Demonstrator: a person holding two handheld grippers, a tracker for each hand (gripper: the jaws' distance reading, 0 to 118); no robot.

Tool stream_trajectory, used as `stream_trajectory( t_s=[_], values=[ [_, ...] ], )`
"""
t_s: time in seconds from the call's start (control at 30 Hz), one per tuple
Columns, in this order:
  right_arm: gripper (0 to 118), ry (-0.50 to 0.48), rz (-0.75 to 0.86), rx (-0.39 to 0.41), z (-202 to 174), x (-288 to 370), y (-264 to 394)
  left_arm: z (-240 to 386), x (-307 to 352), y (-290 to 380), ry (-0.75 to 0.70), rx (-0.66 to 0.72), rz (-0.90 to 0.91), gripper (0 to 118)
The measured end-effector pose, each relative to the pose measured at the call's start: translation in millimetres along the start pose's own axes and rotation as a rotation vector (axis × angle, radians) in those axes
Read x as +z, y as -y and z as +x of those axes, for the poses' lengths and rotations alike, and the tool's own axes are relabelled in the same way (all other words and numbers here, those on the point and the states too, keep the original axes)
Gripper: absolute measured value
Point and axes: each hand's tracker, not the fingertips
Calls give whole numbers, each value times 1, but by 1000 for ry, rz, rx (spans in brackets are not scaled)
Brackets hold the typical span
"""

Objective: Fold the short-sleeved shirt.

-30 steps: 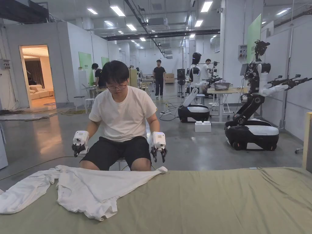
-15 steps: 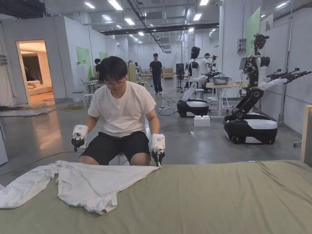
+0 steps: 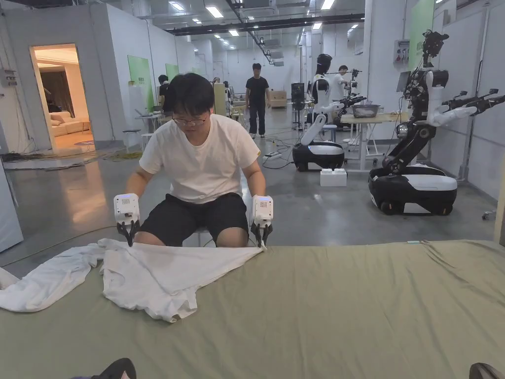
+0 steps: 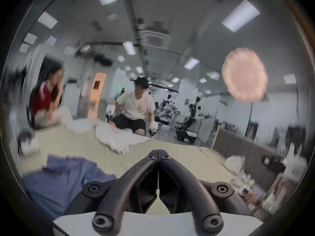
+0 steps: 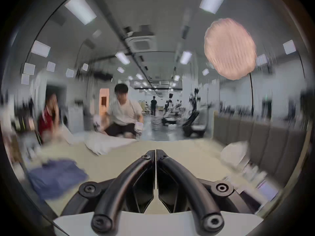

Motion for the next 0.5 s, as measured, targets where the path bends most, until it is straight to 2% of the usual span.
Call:
stream_trajectory(
  t_s=[0.03,0.1,0.17,0.4,0.47,0.5],
  values=[
    [0,7,-7,-12,0,0,2,2,0,3,-56,-104,-19,0],
    [0,25,-10,80,-4,0,1,12,1,10,-66,-248,-32,0],
    [0,28,-6,142,-12,-1,1,13,6,8,-18,-278,-24,0],
    [0,-4,-25,151,-21,-3,4,-4,6,-4,-29,-307,-39,0],
    [0,-16,-48,145,-22,-5,10,-22,5,-9,-54,-355,-102,13],
    [0,-21,-60,142,-22,-6,13,-30,4,-10,-94,-394,-111,27]
  ],
)
